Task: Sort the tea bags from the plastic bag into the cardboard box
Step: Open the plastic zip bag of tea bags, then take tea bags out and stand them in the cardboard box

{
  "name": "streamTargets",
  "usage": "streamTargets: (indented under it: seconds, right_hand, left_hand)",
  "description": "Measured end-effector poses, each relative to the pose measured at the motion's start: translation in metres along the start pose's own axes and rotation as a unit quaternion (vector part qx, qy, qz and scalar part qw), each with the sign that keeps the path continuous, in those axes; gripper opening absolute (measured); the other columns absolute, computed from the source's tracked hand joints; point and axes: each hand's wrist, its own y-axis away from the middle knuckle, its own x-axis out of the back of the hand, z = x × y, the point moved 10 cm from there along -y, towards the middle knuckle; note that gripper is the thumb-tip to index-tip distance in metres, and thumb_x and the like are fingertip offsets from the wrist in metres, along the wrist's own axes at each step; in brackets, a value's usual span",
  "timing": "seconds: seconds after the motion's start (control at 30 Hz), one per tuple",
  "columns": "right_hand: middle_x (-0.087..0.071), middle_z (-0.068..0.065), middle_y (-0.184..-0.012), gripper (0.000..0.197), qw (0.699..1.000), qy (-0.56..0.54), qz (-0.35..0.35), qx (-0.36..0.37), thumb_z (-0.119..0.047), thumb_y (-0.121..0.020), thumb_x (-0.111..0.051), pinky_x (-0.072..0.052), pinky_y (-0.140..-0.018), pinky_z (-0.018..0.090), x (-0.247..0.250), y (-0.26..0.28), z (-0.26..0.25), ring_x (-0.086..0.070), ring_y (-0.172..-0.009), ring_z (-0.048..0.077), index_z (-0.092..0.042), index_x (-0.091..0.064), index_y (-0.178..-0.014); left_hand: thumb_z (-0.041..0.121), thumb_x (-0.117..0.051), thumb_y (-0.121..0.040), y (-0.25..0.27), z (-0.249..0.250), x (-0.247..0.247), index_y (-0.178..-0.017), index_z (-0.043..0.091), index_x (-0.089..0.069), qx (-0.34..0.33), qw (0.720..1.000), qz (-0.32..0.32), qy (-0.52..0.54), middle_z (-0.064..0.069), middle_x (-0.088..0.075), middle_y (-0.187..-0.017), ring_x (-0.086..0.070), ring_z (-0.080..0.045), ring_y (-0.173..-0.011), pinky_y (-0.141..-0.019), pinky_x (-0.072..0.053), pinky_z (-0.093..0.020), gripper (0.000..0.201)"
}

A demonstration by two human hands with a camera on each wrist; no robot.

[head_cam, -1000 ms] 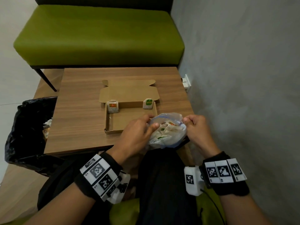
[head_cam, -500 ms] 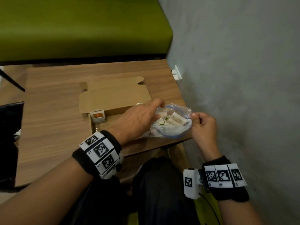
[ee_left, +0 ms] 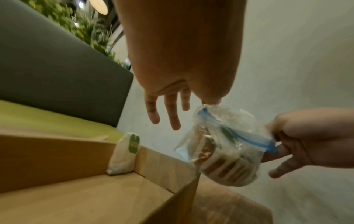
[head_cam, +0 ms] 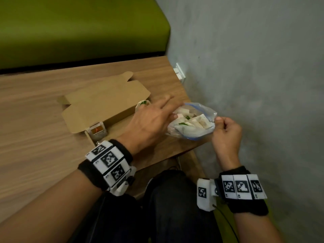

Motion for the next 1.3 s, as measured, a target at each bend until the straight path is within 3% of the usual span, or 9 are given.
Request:
streamTargets:
  seconds: [0.1, 0.17, 0.3, 0.47, 0.7, 1.03, 1.1, 1.23, 1.3]
  right_hand:
    - [-0.068, 0.006, -0.079, 0.022, 1.000, -0.001, -0.009, 0.008, -0.016, -0.100, -0.052, -0.051, -0.067, 0.034, 0.007, 0.004, 0.002, -0.062, -0.071, 0.017, -0.012, -0.068, -0.087]
    - [-0.069, 0.007, -0.080, 0.021, 1.000, -0.007, -0.008, 0.007, -0.016, -0.100, -0.052, -0.053, -0.069, 0.036, 0.015, 0.004, 0.001, -0.062, -0.072, 0.018, -0.013, -0.069, -0.088]
    - [-0.070, 0.013, -0.080, 0.022, 1.000, -0.016, 0.014, 0.000, -0.025, -0.097, -0.052, -0.057, -0.074, 0.050, 0.029, -0.007, -0.004, -0.065, -0.074, 0.029, -0.013, -0.069, -0.087]
    - [-0.072, 0.012, -0.082, 0.030, 0.999, -0.029, 0.021, 0.008, -0.035, -0.089, -0.049, -0.057, -0.077, 0.056, 0.030, -0.013, -0.009, -0.070, -0.080, 0.034, -0.016, -0.071, -0.091]
    - [-0.070, 0.011, -0.084, 0.022, 0.999, -0.035, -0.015, 0.011, -0.019, -0.100, -0.053, -0.057, -0.076, 0.046, 0.021, -0.003, -0.012, -0.065, -0.079, 0.025, -0.009, -0.071, -0.093]
    - [-0.072, 0.008, -0.083, 0.023, 0.993, -0.043, -0.096, 0.050, -0.019, -0.101, -0.052, -0.059, -0.074, 0.047, -0.003, 0.025, -0.036, -0.068, -0.079, 0.023, -0.012, -0.071, -0.090]
    - [-0.072, 0.005, -0.081, 0.023, 0.988, -0.048, -0.130, 0.061, -0.020, -0.101, -0.052, -0.059, -0.074, 0.047, -0.015, 0.037, -0.045, -0.069, -0.079, 0.023, -0.019, -0.069, -0.085]
    - [-0.071, 0.005, -0.079, 0.026, 0.970, -0.042, -0.218, 0.097, -0.023, -0.100, -0.052, -0.058, -0.070, 0.049, -0.051, 0.067, -0.073, -0.068, -0.077, 0.023, -0.016, -0.068, -0.082]
    - [-0.071, 0.005, -0.080, 0.024, 0.957, -0.036, -0.261, 0.123, -0.022, -0.101, -0.052, -0.058, -0.071, 0.046, -0.075, 0.088, -0.093, -0.067, -0.078, 0.023, -0.016, -0.067, -0.083]
  left_hand:
    - [0.069, -0.035, -0.092, 0.029, -0.017, 0.000, -0.152, 0.030, -0.014, 0.069, 0.996, -0.017, 0.055, -0.006, -0.030, -0.157, -0.045, -0.025, -0.133, -0.101, -0.045, -0.054, 0.074]
    - [0.076, -0.044, -0.083, 0.046, -0.021, 0.002, -0.149, 0.028, -0.015, 0.096, 0.993, -0.043, 0.044, -0.005, -0.037, -0.151, -0.045, -0.021, -0.131, -0.102, -0.045, -0.050, 0.087]
    - [0.054, -0.062, -0.087, 0.063, -0.027, -0.004, -0.135, 0.026, -0.038, 0.109, 0.981, -0.136, -0.083, 0.003, -0.055, -0.129, -0.055, -0.017, -0.113, -0.097, -0.046, -0.041, 0.061]
    - [0.023, -0.053, -0.098, 0.073, -0.029, -0.010, -0.113, 0.025, -0.059, 0.069, 0.966, -0.176, -0.177, 0.005, -0.063, -0.108, -0.060, -0.013, -0.093, -0.085, -0.050, -0.030, 0.016]
    - [0.045, -0.056, -0.094, 0.094, -0.049, -0.020, -0.115, 0.026, -0.056, 0.109, 0.951, -0.243, -0.157, 0.006, -0.061, -0.108, -0.059, -0.012, -0.093, -0.074, -0.051, -0.025, 0.028]
    - [0.030, -0.057, -0.095, 0.109, -0.069, -0.011, -0.113, 0.024, -0.061, 0.136, 0.925, -0.269, -0.233, 0.000, -0.065, -0.111, -0.065, -0.019, -0.097, -0.081, -0.054, -0.032, 0.019]
    - [0.032, -0.057, -0.095, 0.112, -0.076, 0.007, -0.114, 0.025, -0.061, 0.191, 0.940, -0.226, -0.170, 0.000, -0.066, -0.110, -0.063, -0.019, -0.097, -0.079, -0.052, -0.032, 0.021]
    - [0.034, -0.051, -0.098, 0.124, -0.082, 0.081, -0.103, 0.019, -0.064, 0.231, 0.972, 0.044, 0.004, 0.000, -0.069, -0.091, -0.063, -0.019, -0.082, -0.071, -0.051, -0.037, 0.020]
    - [0.053, -0.048, -0.094, 0.136, -0.082, 0.092, -0.104, 0.021, -0.063, 0.232, 0.964, 0.065, 0.112, 0.006, -0.069, -0.088, -0.066, -0.014, -0.081, -0.070, -0.053, -0.036, 0.037]
